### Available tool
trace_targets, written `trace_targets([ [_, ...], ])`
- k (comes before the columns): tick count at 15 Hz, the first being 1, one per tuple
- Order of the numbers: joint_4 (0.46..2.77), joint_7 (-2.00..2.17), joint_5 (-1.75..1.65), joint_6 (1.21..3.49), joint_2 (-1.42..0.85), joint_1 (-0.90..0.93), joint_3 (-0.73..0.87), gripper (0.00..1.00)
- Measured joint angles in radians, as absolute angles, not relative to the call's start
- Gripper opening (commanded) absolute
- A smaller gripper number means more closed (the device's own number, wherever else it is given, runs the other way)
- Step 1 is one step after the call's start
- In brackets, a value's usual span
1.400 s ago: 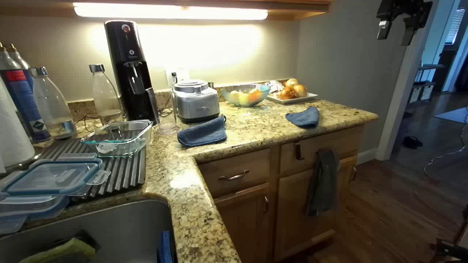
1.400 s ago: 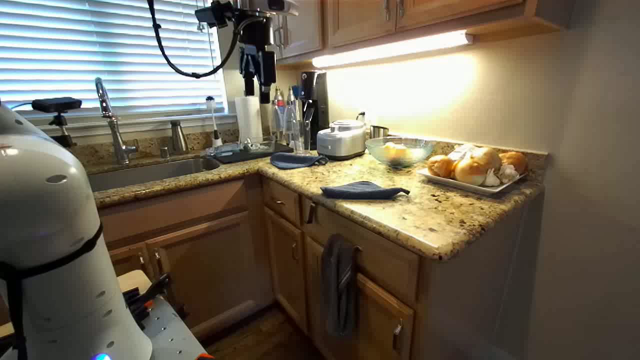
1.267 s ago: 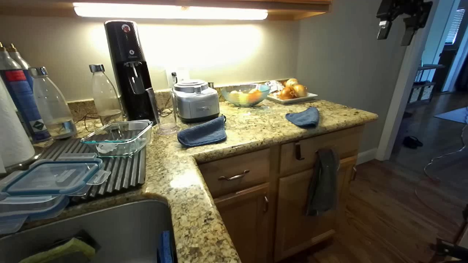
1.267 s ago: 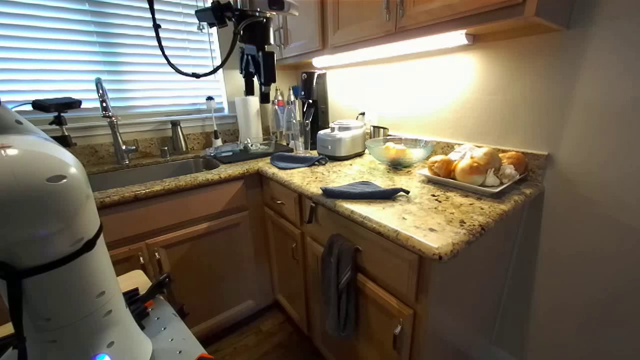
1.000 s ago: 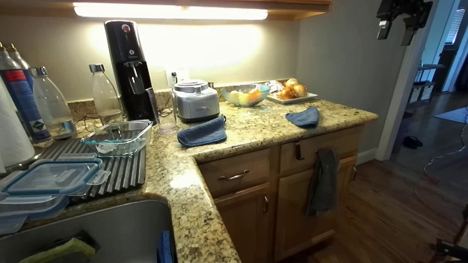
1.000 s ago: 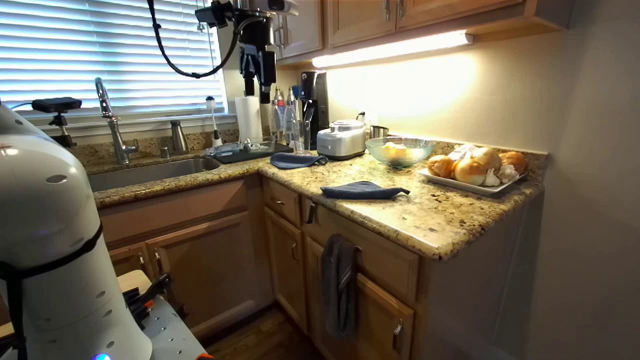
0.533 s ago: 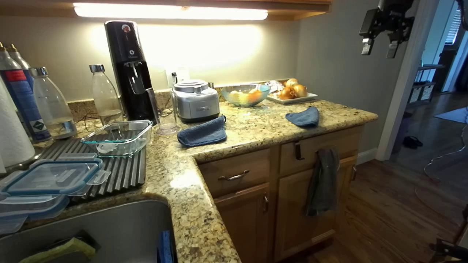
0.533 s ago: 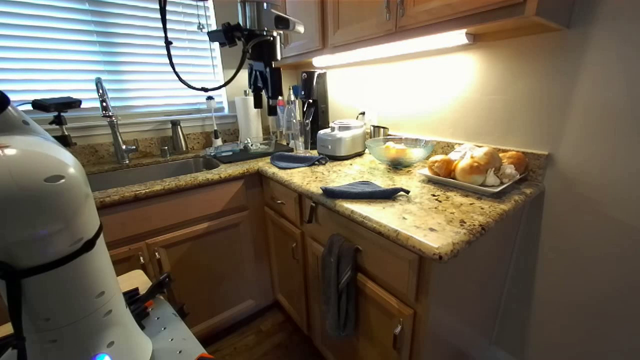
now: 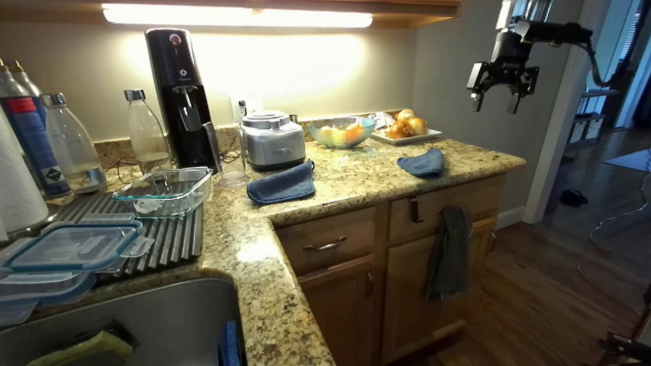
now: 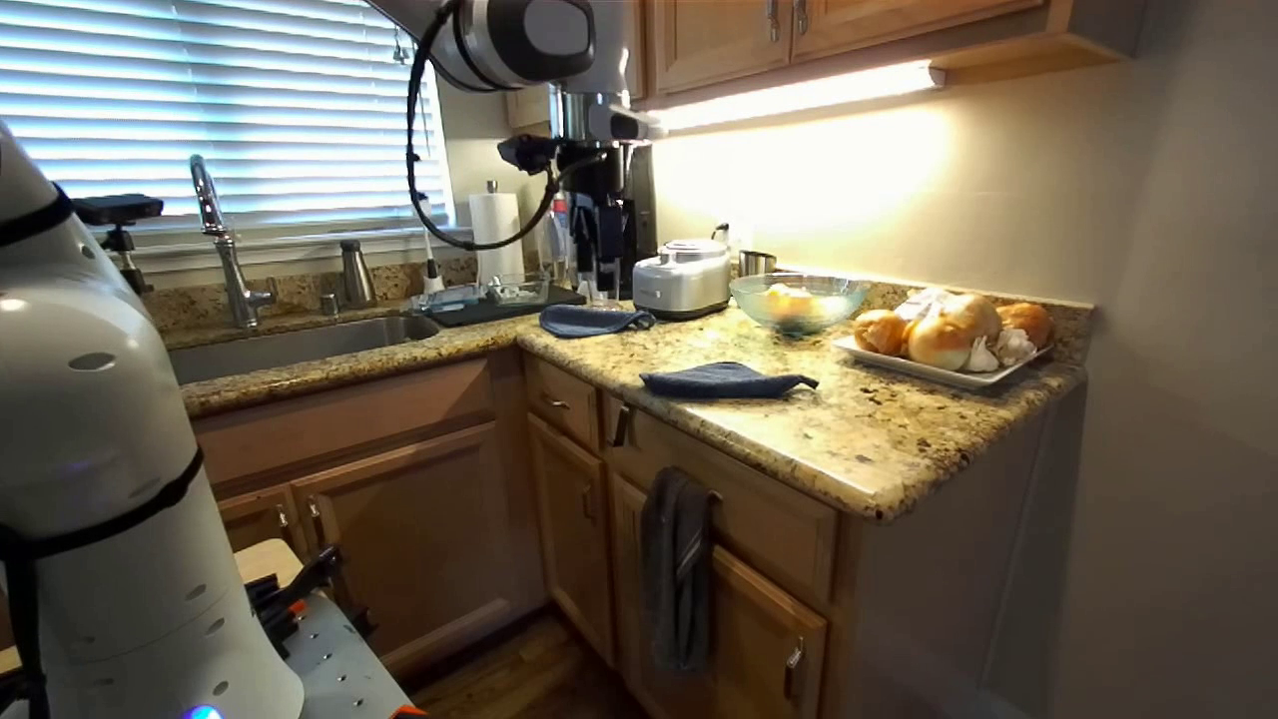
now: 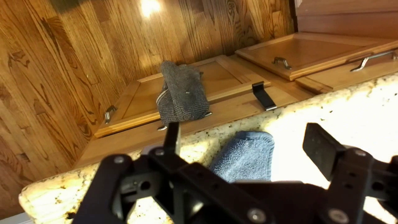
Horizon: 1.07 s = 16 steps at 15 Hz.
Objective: Hang the cloth on the hook on the left side of the drawer
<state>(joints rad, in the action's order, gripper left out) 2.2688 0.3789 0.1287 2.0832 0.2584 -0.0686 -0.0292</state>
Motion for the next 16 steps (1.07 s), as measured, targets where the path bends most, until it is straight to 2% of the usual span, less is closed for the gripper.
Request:
trace_targets([
  [7, 2.173, 0.427, 0.118, 2.196, 0.052, -0.08, 0.004, 1.0],
  [16, 2.139, 0.435, 0.131, 2.199, -0.04, -0.06, 0.001, 1.0],
])
